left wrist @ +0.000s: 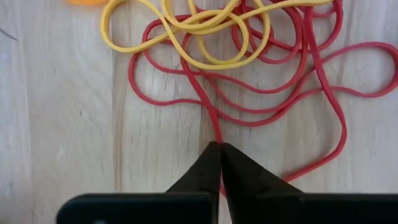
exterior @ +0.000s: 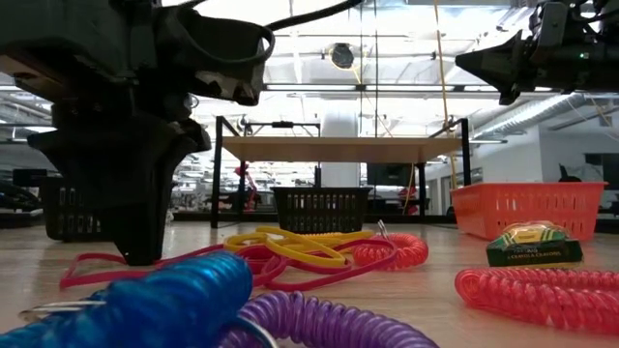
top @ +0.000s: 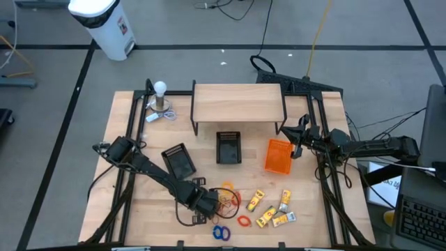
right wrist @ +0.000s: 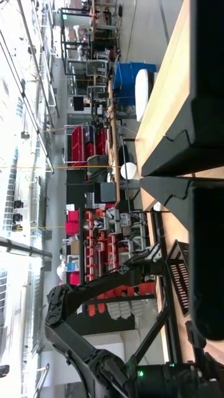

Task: Pick & Place Office Desk Supplies
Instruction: Put the red rubber band into the left black basket

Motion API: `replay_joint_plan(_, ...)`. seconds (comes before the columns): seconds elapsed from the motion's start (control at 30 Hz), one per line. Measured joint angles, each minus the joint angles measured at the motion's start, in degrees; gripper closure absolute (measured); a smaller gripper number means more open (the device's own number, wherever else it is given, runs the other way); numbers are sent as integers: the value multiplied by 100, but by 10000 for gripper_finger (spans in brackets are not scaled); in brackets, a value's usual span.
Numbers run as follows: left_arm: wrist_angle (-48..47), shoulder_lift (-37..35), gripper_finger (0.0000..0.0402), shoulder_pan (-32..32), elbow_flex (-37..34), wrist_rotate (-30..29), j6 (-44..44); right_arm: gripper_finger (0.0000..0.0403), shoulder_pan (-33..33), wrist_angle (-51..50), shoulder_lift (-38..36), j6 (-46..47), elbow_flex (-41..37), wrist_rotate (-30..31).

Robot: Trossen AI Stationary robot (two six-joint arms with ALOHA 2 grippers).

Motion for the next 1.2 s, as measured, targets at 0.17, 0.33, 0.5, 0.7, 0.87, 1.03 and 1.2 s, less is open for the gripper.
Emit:
replay_joint_plan(0.17,-8,-97,399,-1,-21,-211,-151,403,-1,-10,0,72,0,0)
replay_joint_plan(0.33,-213,-664,400,-54,-83,-664,-199,403,-2,-9,1,74,1,-3)
replay_joint_plan(0.5,-390,-1556,401,-219,-31,-1163,-352,403,-2,4,0,76,1,0)
replay_joint_plan(0.7,-977,-2473,401,-447,-30,-1931,-536,403,0,4,2,76,2,2)
replay_joint_plan(0.87,-1442,-3160,401,-584,-41,-2345,-600,403,-1,7,0,78,1,0)
replay_joint_plan(1.03,-1470,-3756,401,-614,-33,-2702,-733,403,-1,6,1,80,1,0)
replay_joint_plan(1.2,-1485,-3768,401,-603,-43,-2767,-233,403,-1,66,0,74,0,0)
